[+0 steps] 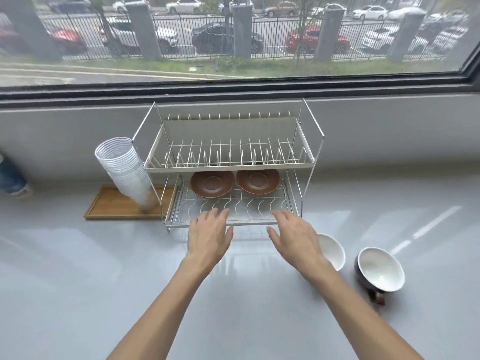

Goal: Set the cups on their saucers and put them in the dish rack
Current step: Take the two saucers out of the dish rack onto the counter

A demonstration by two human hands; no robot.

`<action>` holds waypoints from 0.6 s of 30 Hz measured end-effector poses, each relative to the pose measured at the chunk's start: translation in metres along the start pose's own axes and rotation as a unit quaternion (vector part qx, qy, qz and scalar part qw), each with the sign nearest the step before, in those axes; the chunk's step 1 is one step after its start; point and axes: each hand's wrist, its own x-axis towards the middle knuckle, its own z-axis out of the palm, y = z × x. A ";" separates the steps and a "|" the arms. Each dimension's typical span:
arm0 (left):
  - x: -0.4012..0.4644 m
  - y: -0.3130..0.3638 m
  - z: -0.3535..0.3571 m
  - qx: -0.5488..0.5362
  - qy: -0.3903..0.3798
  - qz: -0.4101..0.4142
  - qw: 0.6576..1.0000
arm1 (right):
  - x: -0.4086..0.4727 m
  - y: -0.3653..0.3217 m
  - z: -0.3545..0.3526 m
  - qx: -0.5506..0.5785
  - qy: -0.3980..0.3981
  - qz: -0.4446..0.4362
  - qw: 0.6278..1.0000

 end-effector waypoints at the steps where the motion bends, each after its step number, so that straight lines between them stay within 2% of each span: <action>1: 0.003 -0.001 0.003 -0.012 0.013 -0.005 1.000 | 0.004 -0.002 0.004 -0.001 0.014 -0.005 1.000; 6: 0.017 0.004 0.018 -0.073 0.060 -0.009 0.995 | 0.027 -0.002 0.024 -0.008 0.058 -0.017 0.998; 11: 0.038 0.015 0.029 -0.151 0.066 -0.044 0.985 | 0.061 0.005 0.035 0.011 0.074 -0.022 0.997; 14: 0.057 0.020 0.034 -0.210 0.045 -0.090 0.972 | 0.087 0.007 0.038 0.033 0.078 -0.023 0.996; 18: 0.089 0.026 0.035 -0.313 -0.005 -0.151 0.938 | 0.120 0.014 0.039 0.045 0.070 -0.004 0.997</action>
